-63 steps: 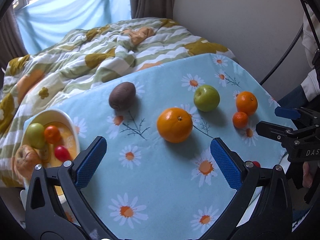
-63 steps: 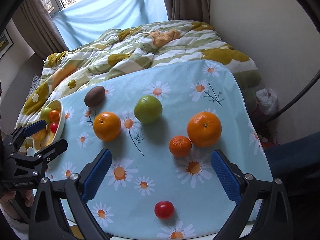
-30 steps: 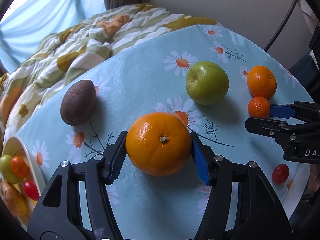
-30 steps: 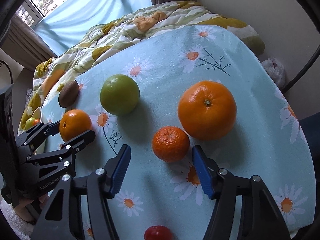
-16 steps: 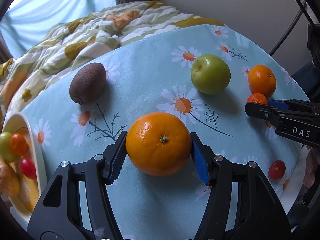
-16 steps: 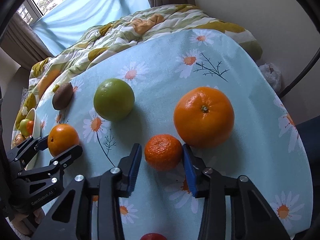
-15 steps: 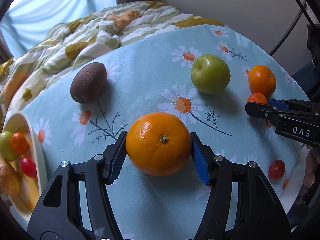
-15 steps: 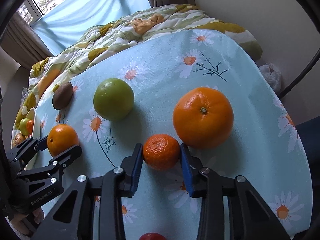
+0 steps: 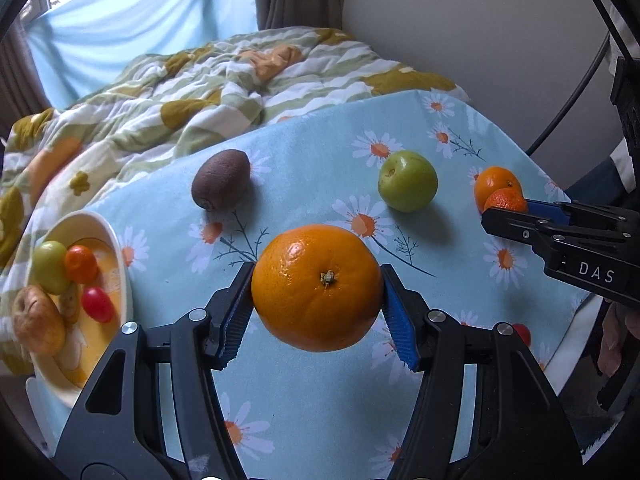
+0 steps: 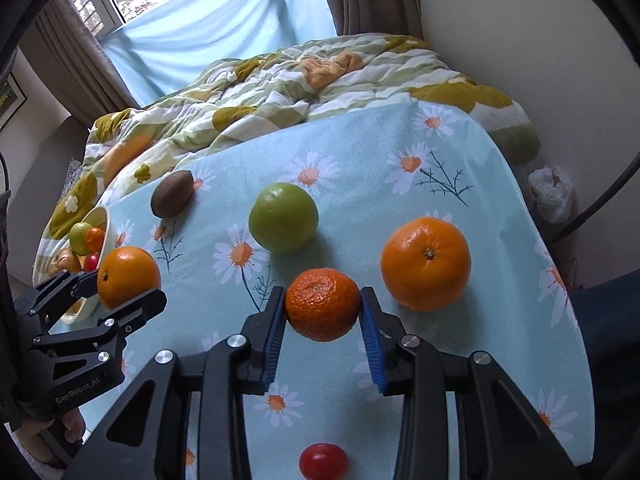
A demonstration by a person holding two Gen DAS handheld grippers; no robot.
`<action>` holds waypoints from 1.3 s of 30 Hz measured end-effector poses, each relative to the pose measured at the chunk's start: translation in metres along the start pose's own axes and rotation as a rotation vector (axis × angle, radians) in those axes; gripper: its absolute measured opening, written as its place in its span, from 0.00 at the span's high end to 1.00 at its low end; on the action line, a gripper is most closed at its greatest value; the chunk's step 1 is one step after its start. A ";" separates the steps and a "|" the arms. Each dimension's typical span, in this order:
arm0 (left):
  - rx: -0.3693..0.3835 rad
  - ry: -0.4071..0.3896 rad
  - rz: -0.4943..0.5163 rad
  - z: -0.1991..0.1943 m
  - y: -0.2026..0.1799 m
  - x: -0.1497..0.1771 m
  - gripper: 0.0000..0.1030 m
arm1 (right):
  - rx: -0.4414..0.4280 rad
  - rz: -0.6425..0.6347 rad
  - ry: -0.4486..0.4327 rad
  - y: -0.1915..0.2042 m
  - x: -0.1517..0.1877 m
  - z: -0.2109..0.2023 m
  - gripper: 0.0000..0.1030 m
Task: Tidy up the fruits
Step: 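Grasp the large orange with the left gripper while the right gripper grasps a tangerine, then carry the orange into the duck bowl and open the left gripper while the right carries the tangerine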
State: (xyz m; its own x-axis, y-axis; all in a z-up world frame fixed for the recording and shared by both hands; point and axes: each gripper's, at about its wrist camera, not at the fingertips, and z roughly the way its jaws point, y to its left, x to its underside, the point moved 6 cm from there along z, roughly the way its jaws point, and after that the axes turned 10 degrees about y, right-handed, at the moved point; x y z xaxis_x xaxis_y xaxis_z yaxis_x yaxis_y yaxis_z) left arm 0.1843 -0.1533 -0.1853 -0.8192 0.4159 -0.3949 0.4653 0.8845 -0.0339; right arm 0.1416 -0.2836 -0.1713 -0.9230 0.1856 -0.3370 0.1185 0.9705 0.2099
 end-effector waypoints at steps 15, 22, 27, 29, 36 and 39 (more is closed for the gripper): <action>-0.102 -0.106 -0.227 -0.092 0.064 0.033 0.36 | -0.092 -0.269 -0.058 0.087 -0.026 -0.044 0.67; -0.135 -0.106 -0.295 -0.107 0.127 0.057 0.36 | -0.130 -0.340 -0.050 0.151 -0.027 -0.038 0.67; -0.142 -0.092 -0.330 -0.101 0.170 0.068 0.36 | -0.150 -0.368 -0.030 0.193 -0.027 -0.020 0.67; -0.139 -0.087 -0.332 -0.095 0.185 0.072 0.36 | -0.150 -0.372 -0.021 0.208 -0.026 -0.009 0.67; -0.111 -0.053 -0.295 -0.057 0.217 0.075 0.36 | -0.152 -0.354 0.011 0.245 -0.024 0.027 0.67; -0.093 -0.031 -0.265 -0.037 0.221 0.075 0.36 | -0.148 -0.337 0.029 0.252 -0.025 0.045 0.67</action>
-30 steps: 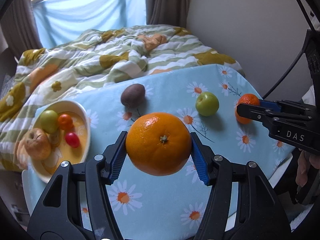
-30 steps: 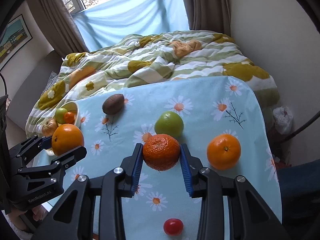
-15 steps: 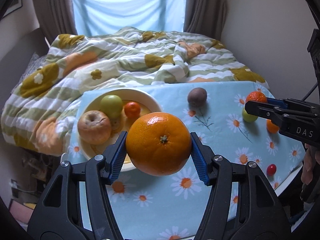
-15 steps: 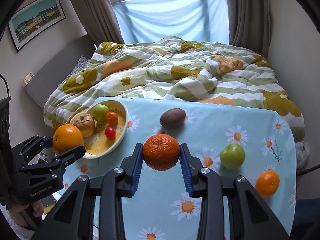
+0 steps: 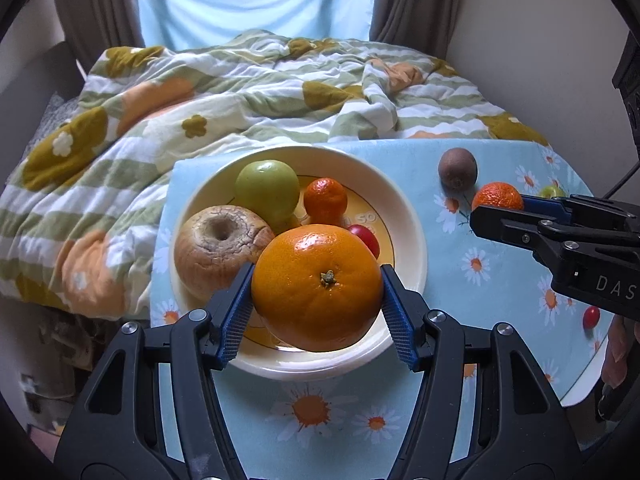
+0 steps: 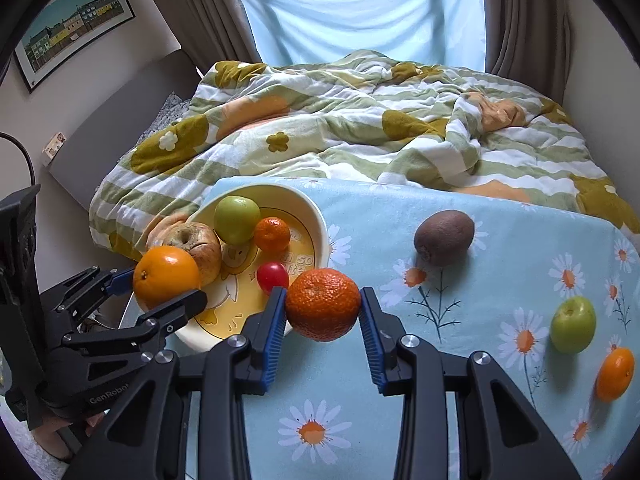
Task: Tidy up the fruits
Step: 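Carry the orange into the duck bowl and open the left gripper while the right carries the tangerine, then open the right gripper to drop the tangerine in the bowl, then withdraw both grippers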
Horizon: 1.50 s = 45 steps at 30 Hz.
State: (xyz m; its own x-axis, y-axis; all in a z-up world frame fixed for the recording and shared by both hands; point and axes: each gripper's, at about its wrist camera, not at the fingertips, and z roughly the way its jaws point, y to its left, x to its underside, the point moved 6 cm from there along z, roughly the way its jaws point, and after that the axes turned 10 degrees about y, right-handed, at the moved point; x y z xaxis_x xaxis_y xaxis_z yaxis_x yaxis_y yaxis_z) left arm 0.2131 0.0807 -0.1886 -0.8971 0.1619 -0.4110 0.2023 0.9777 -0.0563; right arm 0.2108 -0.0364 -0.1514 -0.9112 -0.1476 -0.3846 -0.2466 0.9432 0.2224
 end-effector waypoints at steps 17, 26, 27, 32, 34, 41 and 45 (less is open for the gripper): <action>0.054 0.006 0.075 0.016 -0.015 0.004 0.00 | 0.055 0.074 0.005 -0.014 -0.008 0.014 0.67; 0.047 0.004 0.037 -0.007 -0.010 0.013 0.00 | 0.049 0.037 0.000 -0.008 -0.014 0.006 0.67; 0.042 0.004 0.031 -0.009 -0.009 0.014 0.00 | 0.045 0.027 -0.001 -0.006 -0.015 0.005 0.67; 0.013 0.001 -0.001 -0.020 -0.001 0.021 0.00 | 0.024 -0.025 0.005 0.005 -0.021 0.007 0.67; -0.004 -0.002 -0.013 -0.024 0.004 0.022 0.00 | 0.011 -0.046 0.013 0.010 -0.024 0.010 0.67; -0.024 -0.031 -0.041 -0.038 0.016 0.027 0.00 | -0.033 -0.116 0.061 0.026 -0.033 0.034 0.67; -0.041 -0.010 -0.049 -0.034 0.021 0.033 0.00 | -0.010 -0.140 0.082 0.030 -0.034 0.051 0.67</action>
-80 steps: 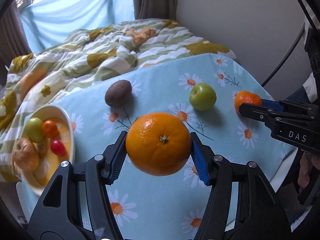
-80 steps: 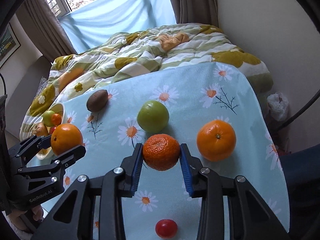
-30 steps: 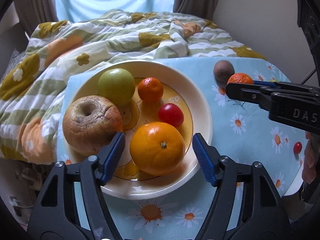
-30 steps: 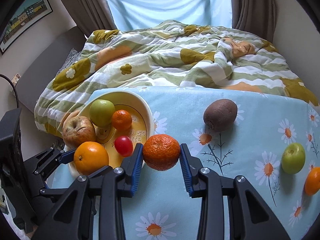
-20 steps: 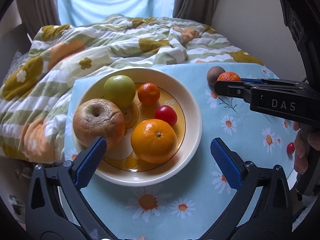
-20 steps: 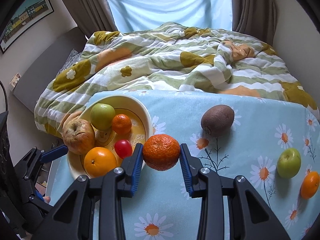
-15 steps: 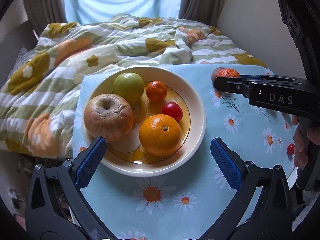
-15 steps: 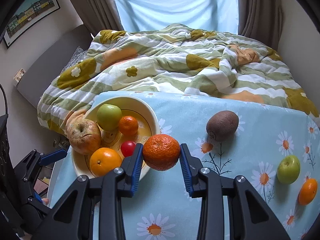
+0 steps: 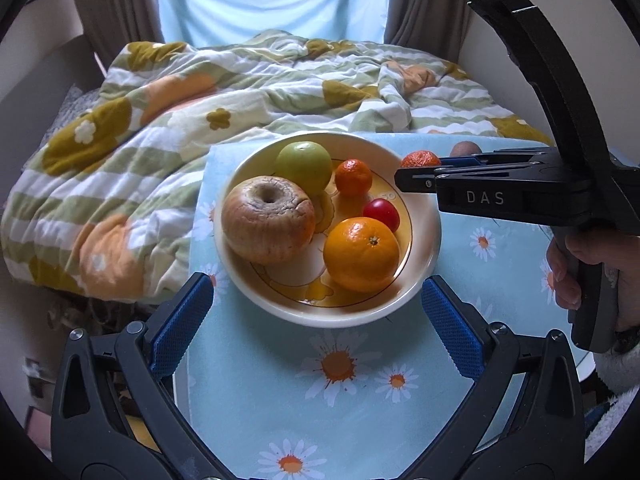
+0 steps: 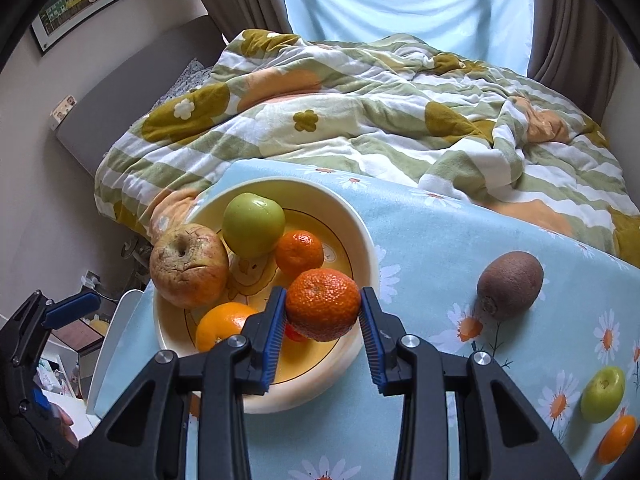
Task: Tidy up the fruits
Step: 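Open the right gripper to drop the tangerine in the bowl, then withdraw both grippers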
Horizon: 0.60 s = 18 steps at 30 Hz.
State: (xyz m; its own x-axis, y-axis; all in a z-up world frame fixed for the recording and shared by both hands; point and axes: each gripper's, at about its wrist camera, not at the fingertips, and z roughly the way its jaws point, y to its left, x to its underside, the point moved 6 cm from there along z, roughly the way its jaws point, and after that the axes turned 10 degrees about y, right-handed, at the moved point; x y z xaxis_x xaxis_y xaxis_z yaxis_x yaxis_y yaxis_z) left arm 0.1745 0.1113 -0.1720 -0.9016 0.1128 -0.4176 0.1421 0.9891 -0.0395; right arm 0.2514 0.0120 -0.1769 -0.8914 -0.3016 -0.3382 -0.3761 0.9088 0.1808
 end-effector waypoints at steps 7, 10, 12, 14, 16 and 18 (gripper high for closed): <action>0.014 0.010 -0.049 0.004 0.009 0.008 0.00 | -0.006 0.009 0.019 0.000 -0.003 0.012 0.67; 0.018 0.007 -0.053 0.003 0.011 0.009 0.00 | -0.002 0.000 0.018 0.000 -0.004 0.014 0.67; 0.010 0.007 -0.055 0.003 0.011 0.009 0.00 | -0.003 0.000 0.012 0.000 -0.005 0.015 0.63; -0.001 0.008 -0.054 0.002 0.012 0.009 0.00 | 0.004 0.004 -0.010 0.000 -0.007 0.012 0.44; -0.003 0.007 -0.056 0.001 0.013 0.009 0.00 | 0.014 0.006 -0.030 0.000 -0.008 0.007 0.17; -0.003 0.006 -0.062 -0.001 0.013 0.009 0.00 | 0.024 0.007 -0.048 0.000 -0.007 0.002 0.16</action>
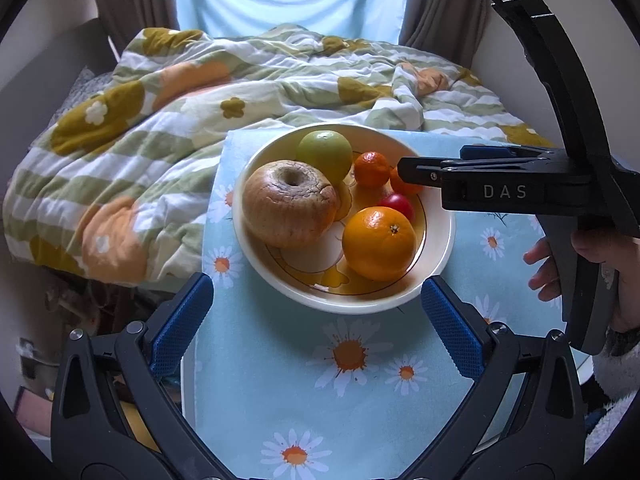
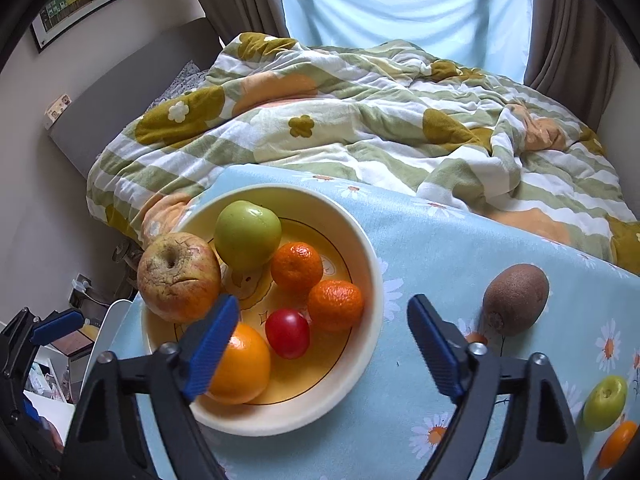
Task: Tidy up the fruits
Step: 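Open the right gripper to drop the tangerine in the bowl, then withdraw both grippers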
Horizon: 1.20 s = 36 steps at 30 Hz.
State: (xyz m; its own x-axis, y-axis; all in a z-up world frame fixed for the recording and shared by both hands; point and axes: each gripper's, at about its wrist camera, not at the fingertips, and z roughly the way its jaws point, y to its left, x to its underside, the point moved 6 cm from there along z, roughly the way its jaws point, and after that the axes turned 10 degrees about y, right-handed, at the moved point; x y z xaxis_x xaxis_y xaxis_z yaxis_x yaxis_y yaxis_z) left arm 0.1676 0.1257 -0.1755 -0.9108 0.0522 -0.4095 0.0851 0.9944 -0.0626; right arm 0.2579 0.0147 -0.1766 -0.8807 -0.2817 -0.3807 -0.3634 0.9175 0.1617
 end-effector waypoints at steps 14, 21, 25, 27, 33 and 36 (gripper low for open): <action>-0.038 -0.047 0.036 -0.043 -0.006 -0.011 0.00 | 0.007 0.037 -0.041 -0.005 0.014 -0.046 0.15; -0.032 -0.074 0.079 -0.066 -0.015 -0.021 0.00 | 0.051 0.094 -0.074 -0.017 0.027 -0.090 0.15; -0.007 -0.102 0.119 -0.076 -0.027 -0.030 0.00 | 0.119 0.108 -0.083 -0.027 0.042 -0.114 0.15; 0.013 -0.114 0.145 -0.078 -0.037 -0.035 0.00 | 0.161 0.117 -0.094 -0.035 0.049 -0.126 0.15; 0.098 -0.128 0.241 -0.076 -0.075 -0.051 0.00 | 0.233 0.220 -0.104 -0.069 0.076 -0.153 0.15; 0.128 -0.120 0.291 -0.071 -0.100 -0.058 0.00 | 0.264 0.289 -0.112 -0.091 0.094 -0.166 0.15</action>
State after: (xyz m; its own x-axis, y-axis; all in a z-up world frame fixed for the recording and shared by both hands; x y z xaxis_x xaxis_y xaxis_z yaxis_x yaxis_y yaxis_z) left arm 0.1829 0.0295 -0.0809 -0.7874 0.3129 -0.5310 0.3912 0.9195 -0.0381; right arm 0.1575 -0.1424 -0.0758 -0.8912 0.0177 -0.4532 -0.0020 0.9991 0.0430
